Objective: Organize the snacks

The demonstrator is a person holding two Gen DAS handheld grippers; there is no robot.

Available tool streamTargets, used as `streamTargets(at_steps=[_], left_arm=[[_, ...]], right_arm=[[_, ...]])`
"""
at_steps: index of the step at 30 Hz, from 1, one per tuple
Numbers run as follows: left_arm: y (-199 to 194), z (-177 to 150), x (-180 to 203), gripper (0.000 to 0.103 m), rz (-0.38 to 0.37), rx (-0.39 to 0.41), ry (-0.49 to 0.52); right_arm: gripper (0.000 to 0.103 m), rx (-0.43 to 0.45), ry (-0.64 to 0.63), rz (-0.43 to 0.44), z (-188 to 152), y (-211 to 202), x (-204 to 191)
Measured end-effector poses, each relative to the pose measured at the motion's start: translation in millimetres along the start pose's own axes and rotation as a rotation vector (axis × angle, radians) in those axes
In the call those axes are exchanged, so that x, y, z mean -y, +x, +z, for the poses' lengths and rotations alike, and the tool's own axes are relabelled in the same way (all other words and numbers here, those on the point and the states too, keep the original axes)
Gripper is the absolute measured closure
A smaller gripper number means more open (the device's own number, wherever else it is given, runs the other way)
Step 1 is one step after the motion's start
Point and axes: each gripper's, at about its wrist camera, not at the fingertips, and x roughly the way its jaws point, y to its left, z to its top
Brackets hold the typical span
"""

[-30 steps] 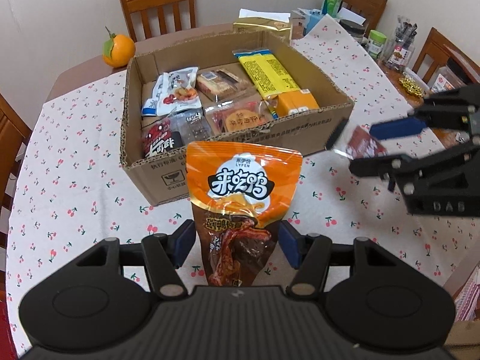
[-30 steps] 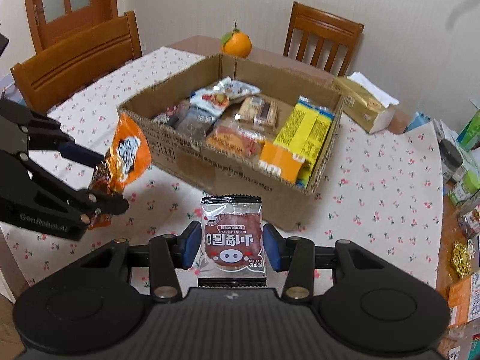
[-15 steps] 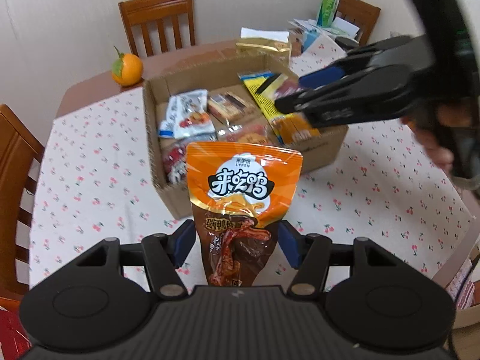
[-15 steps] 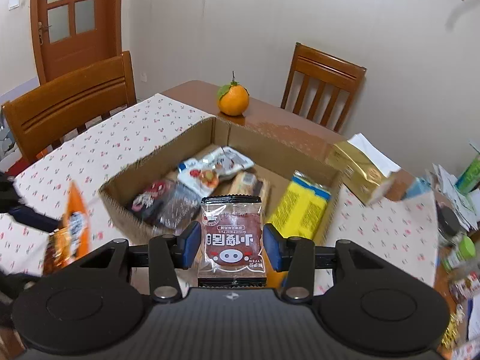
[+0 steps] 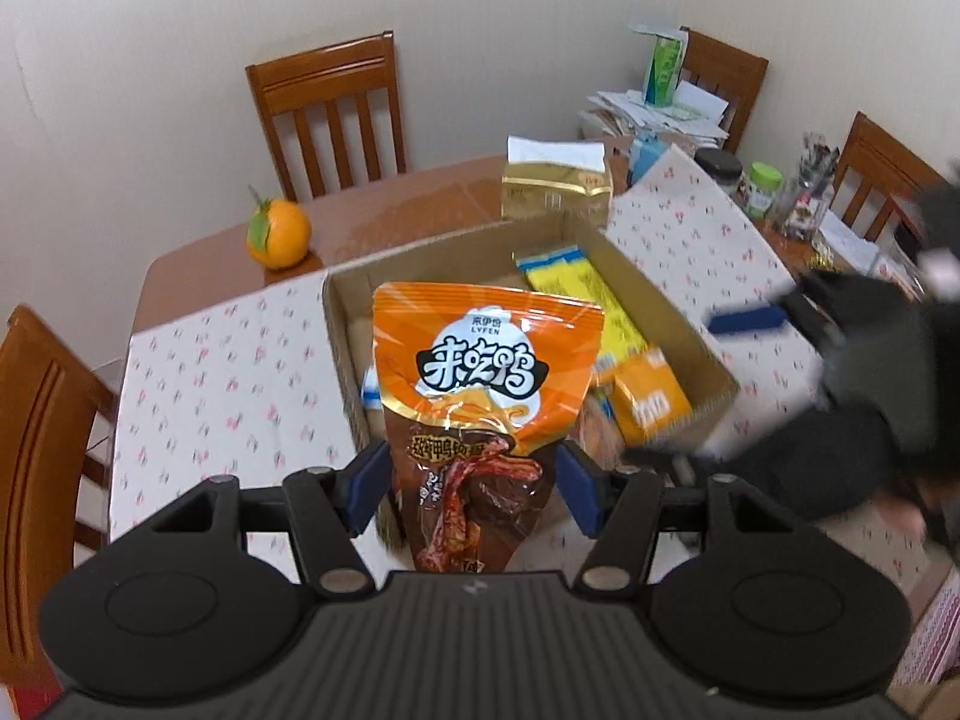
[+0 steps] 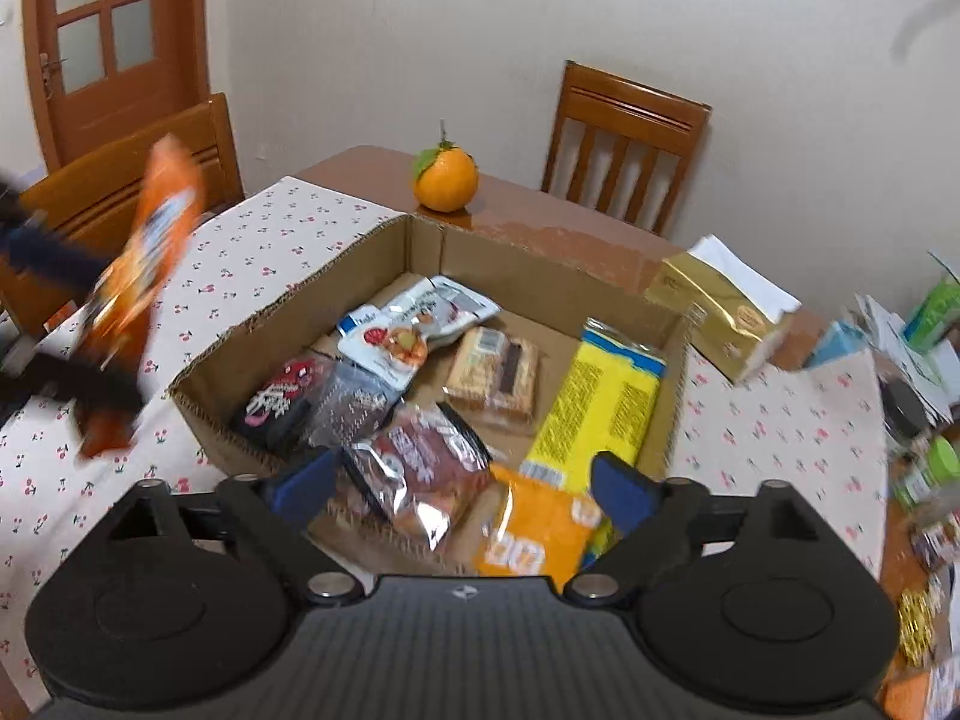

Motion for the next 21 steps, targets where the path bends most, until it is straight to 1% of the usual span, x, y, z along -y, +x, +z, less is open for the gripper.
streamTargets(at_steps=[3, 8, 12, 16, 17, 18, 19, 20, 21], left_arm=[[19, 16, -2, 0.043, -0.018, -0.008, -0.004], [60, 37, 0, 0.043, -0.035, -0.044, -0.007], [86, 45, 3, 0.043, -0.041, -0.069, -0.017], [99, 50, 2, 0.041, -0.024, -0.071, -0.027], [100, 50, 1, 0.036, -0.019, -0.063, -0.034], [101, 51, 1, 0.025, -0.011, -0.054, -0.036], [99, 51, 1, 0.02, 0.004, -0.036, -0.035], [94, 51, 1, 0.013, 0.029, -0.007, -0.032], [89, 51, 1, 0.01, 0.046, 0.02, -0.028]], right_arm=[[0.0, -0.002, 0.018, -0.006, -6, -11, -2], [0.0, 0.004, 0.048, -0.025, -10, -26, -2], [0.0, 0.002, 0.073, -0.041, -11, -32, 3], [0.0, -0.004, 0.096, -0.053, -14, -33, 6], [0.0, -0.005, 0.102, -0.052, -14, -33, 7], [0.0, -0.006, 0.106, -0.054, -15, -34, 8], [0.0, -0.007, 0.108, -0.056, -15, -34, 8], [0.0, -0.008, 0.109, -0.057, -16, -34, 8], [0.0, -0.008, 0.112, -0.057, -16, -34, 9]])
